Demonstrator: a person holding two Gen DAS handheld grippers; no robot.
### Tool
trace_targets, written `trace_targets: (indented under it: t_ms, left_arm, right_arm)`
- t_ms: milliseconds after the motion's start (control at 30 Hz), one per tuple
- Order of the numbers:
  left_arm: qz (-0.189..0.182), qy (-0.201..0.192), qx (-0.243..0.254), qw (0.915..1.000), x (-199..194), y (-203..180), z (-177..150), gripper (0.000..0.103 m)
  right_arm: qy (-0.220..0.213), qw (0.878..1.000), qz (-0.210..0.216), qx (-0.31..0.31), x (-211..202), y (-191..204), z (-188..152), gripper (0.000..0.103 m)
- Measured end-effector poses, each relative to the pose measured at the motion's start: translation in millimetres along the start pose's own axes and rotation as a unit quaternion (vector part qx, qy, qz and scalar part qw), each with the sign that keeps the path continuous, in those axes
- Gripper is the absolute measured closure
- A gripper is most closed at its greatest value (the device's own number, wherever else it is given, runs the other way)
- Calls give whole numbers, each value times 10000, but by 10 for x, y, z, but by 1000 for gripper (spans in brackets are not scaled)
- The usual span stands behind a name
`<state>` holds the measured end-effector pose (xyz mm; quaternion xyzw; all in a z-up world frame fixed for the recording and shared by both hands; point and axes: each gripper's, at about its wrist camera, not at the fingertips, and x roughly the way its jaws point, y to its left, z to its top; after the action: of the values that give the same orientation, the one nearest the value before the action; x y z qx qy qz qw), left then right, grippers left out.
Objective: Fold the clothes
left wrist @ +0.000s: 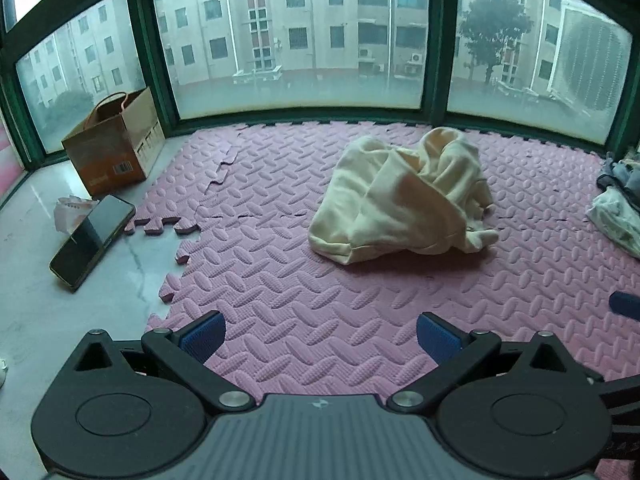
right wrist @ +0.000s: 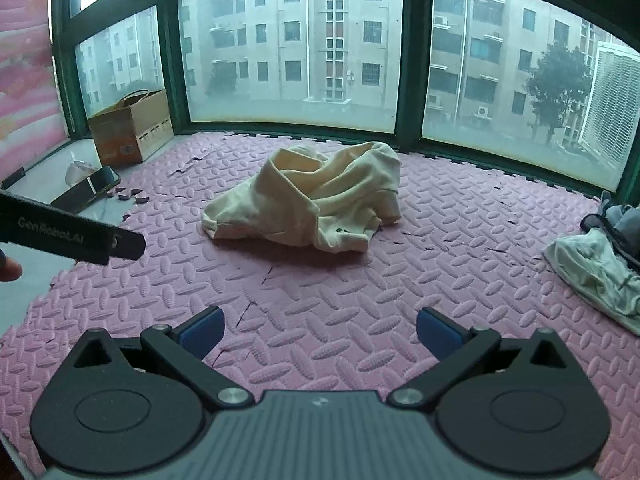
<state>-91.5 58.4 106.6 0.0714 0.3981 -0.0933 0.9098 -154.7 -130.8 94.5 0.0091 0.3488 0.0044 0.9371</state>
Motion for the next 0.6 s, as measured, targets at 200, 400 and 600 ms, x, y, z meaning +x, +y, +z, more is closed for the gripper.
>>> trace_targets:
  t_ms: [200,400,600]
  left_arm:
    - [56,103,-29,9999,155,33,79,0]
    - [118,192,-19,9997,257,42,136,0]
    - [173,279,-42,9995,380,55,191,0]
  right_arm:
    - [16,10000,1,-7,177,-20,125,0]
    - [20,10000,1,-36,335,-43,234,0]
    - [15,9998,-65,-179,491,-40,323,1]
